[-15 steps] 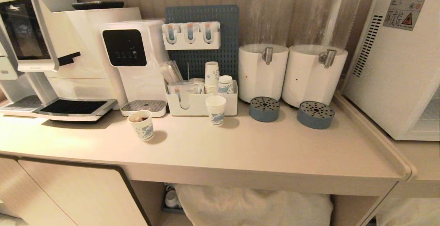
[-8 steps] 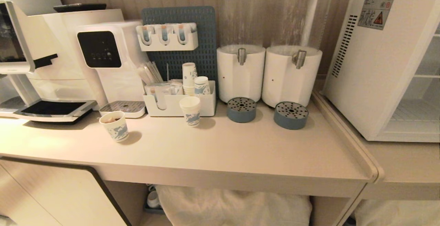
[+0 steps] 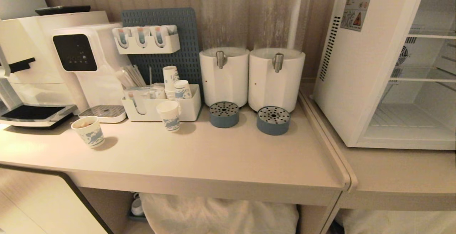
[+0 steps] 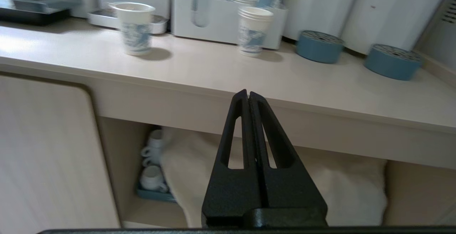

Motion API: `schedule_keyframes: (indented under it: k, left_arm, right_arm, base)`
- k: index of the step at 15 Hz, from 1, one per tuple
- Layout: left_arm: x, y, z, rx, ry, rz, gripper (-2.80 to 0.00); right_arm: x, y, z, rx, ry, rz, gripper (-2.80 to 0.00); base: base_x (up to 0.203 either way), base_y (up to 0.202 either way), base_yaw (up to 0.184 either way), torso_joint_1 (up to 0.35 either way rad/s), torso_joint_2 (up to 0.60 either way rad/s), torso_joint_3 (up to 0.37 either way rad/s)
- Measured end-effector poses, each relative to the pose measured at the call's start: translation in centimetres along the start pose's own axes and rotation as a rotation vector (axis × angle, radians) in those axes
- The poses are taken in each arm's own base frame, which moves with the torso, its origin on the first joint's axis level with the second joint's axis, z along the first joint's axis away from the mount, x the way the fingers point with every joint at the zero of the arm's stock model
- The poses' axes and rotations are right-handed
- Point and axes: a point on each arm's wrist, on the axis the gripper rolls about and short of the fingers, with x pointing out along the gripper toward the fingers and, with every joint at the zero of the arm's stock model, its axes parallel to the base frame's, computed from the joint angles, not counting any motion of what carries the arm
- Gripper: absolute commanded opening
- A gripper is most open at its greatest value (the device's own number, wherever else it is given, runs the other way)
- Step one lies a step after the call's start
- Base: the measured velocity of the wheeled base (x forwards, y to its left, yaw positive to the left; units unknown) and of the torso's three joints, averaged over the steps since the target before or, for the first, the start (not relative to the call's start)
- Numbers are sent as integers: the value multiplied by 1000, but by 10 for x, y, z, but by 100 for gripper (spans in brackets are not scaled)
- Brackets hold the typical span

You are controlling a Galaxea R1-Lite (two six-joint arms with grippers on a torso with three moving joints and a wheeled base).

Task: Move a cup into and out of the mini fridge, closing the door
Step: Put the ceramic cup in the freezer

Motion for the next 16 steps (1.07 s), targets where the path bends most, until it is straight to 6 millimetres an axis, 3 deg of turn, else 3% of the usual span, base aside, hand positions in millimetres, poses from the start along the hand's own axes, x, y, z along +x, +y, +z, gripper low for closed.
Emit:
schedule_keyframes:
  k: [6,16]
  left_arm:
    - [0,0,0,-1,0,0,-280]
    - [0,0,0,-1,0,0,-280]
  right_arm:
    - [0,0,0,0,0,0,-280]
    - [0,0,2,-63,-24,6,-280]
  base:
    - [0,-155,0,2,2,2]
    - [0,0,0,0,0,0]
